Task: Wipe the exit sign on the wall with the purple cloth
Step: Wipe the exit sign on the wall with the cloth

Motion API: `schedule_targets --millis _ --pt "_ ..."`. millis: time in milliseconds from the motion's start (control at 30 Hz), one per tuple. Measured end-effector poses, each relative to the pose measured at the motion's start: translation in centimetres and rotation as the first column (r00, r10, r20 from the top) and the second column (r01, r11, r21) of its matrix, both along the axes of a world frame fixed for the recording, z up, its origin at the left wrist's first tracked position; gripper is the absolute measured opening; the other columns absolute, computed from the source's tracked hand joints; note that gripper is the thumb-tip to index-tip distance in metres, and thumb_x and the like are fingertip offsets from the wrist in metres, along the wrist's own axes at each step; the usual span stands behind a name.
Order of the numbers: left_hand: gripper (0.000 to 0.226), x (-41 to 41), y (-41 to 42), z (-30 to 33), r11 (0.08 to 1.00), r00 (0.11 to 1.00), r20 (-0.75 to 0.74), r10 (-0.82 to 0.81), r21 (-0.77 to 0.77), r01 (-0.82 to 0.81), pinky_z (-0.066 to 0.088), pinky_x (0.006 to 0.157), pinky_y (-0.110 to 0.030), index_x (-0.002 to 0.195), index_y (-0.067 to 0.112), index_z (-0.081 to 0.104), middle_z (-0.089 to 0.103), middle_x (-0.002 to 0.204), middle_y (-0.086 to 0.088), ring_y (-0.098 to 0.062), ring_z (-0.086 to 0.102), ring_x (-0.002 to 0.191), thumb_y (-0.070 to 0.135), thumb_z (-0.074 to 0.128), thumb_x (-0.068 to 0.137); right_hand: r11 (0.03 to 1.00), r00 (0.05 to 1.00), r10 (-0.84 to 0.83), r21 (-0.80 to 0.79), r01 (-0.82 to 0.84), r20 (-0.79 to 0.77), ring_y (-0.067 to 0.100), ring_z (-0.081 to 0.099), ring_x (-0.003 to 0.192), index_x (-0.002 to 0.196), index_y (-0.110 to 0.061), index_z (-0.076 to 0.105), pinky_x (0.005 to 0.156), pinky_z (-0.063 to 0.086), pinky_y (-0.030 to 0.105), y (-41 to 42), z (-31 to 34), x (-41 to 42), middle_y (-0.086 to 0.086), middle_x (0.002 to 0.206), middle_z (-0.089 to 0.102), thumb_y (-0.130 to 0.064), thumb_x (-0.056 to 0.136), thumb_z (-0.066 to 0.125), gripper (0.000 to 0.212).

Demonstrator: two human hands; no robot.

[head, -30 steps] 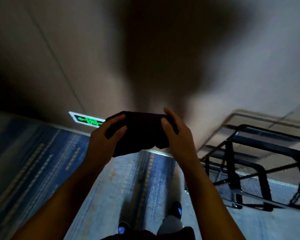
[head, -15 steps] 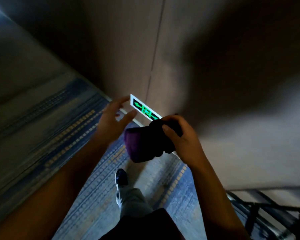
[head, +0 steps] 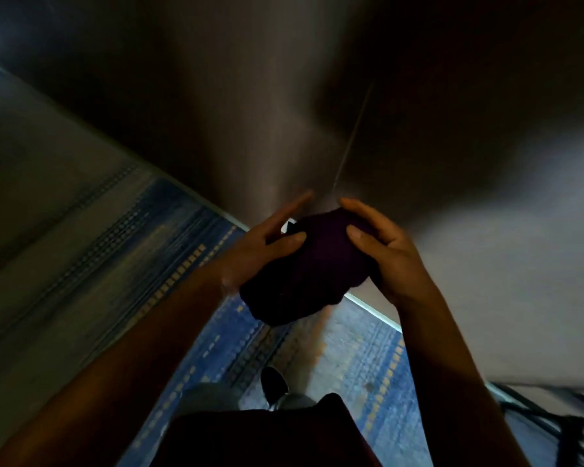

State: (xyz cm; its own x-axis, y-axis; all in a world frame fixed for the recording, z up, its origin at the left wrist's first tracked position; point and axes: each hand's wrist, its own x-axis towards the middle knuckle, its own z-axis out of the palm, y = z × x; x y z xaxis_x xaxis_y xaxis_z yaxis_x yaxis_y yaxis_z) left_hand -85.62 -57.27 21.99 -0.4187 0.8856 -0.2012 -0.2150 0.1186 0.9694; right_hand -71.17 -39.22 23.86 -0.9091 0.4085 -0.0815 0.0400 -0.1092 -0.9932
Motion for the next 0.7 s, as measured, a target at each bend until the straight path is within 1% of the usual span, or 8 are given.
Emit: schedule_targets --millis 100,200,267,400,433,533,633,700 --pt "0.064 -3.6 0.2 0.6 0.994 0.992 -0.072 -0.101 0.023 0.103 0.051 0.095 -0.016 0.139 0.063 0.045 0.058 0.136 0.036 0.003 0.058 0.127 0.030 0.071 0.091 0.989 0.989 -0.148 0.012 0.148 0.010 0.011 0.067 0.123 0.116 -0.037 0.077 0.099 0.053 0.022 -0.7 -0.8 -1.6 -0.009 0.127 0.074 -0.038 0.087 0.075 0.029" --pt "0.066 -6.6 0.4 0.1 0.981 0.979 -0.092 -0.182 0.055 0.188 0.049 0.097 -0.014 0.140 0.058 0.047 0.060 0.136 0.033 0.004 0.057 0.128 0.013 0.067 0.095 0.962 0.963 -0.265 0.085 0.261 0.042 0.013 0.068 0.122 0.116 -0.035 0.077 0.097 0.054 0.022 -2.7 -1.5 -2.1 -0.006 0.125 0.075 -0.030 0.090 0.071 0.027" --pt "0.066 -8.3 0.2 -0.4 0.964 0.964 -0.081 -0.252 0.062 0.257 0.049 0.102 -0.019 0.140 0.055 0.048 0.060 0.139 0.027 -0.001 0.057 0.130 0.011 0.068 0.095 0.910 0.914 -0.400 0.143 0.388 0.066 0.011 0.070 0.118 0.121 -0.033 0.076 0.093 0.055 0.019 -4.9 -1.7 -2.4 -0.006 0.123 0.076 -0.027 0.090 0.071 0.031" --pt "0.071 -11.3 -0.7 -0.2 0.920 0.923 -0.053 -0.380 0.082 0.383 0.052 0.102 -0.025 0.145 0.056 0.044 0.060 0.145 0.009 -0.011 0.060 0.130 0.023 0.074 0.090 0.698 0.684 -0.716 0.147 0.700 0.138 0.012 0.073 0.109 0.144 -0.036 0.055 0.084 0.061 0.023 -11.0 -2.4 -3.5 0.000 0.118 0.076 -0.026 0.093 0.075 0.056" --pt "0.071 -12.1 -1.0 0.0 0.907 0.910 -0.060 -0.410 0.076 0.414 0.052 0.101 -0.024 0.145 0.057 0.043 0.059 0.146 0.010 -0.010 0.060 0.130 0.025 0.075 0.090 0.617 0.599 -0.786 0.150 0.772 0.152 0.011 0.072 0.110 0.148 -0.036 0.050 0.084 0.061 0.024 -12.6 -2.5 -4.0 -0.002 0.122 0.073 -0.028 0.092 0.075 0.062" --pt "0.069 -14.1 -1.4 0.8 0.871 0.871 -0.097 -0.482 0.051 0.488 0.050 0.097 -0.015 0.144 0.058 0.043 0.058 0.138 0.032 0.002 0.057 0.129 0.024 0.073 0.092 0.423 0.407 -0.906 0.238 0.875 0.114 0.005 0.065 0.119 0.151 -0.042 0.043 0.088 0.057 0.024 -17.0 -2.9 -5.6 -0.011 0.138 0.061 -0.039 0.092 0.074 0.068" --pt "0.070 -15.6 -1.1 0.7 0.851 0.847 -0.116 -0.519 0.016 0.524 0.053 0.093 -0.016 0.148 0.053 0.041 0.064 0.128 0.033 0.003 0.062 0.123 0.018 0.070 0.096 0.337 0.344 -0.939 0.304 0.891 0.033 -0.008 0.055 0.127 0.145 -0.058 0.042 0.080 0.053 0.009 -20.1 -2.9 -7.7 -0.033 0.141 0.052 -0.061 0.086 0.068 0.065" --pt "0.070 -16.1 -0.2 0.4 0.840 0.826 -0.171 -0.537 -0.015 0.542 0.056 0.095 -0.023 0.151 0.051 0.039 0.069 0.125 0.022 -0.003 0.065 0.119 0.016 0.068 0.097 0.338 0.351 -0.936 0.332 0.881 0.024 -0.012 0.048 0.133 0.144 -0.063 0.039 0.090 0.051 0.014 -20.5 -3.1 -9.2 -0.040 0.144 0.046 -0.064 0.087 0.064 0.062"
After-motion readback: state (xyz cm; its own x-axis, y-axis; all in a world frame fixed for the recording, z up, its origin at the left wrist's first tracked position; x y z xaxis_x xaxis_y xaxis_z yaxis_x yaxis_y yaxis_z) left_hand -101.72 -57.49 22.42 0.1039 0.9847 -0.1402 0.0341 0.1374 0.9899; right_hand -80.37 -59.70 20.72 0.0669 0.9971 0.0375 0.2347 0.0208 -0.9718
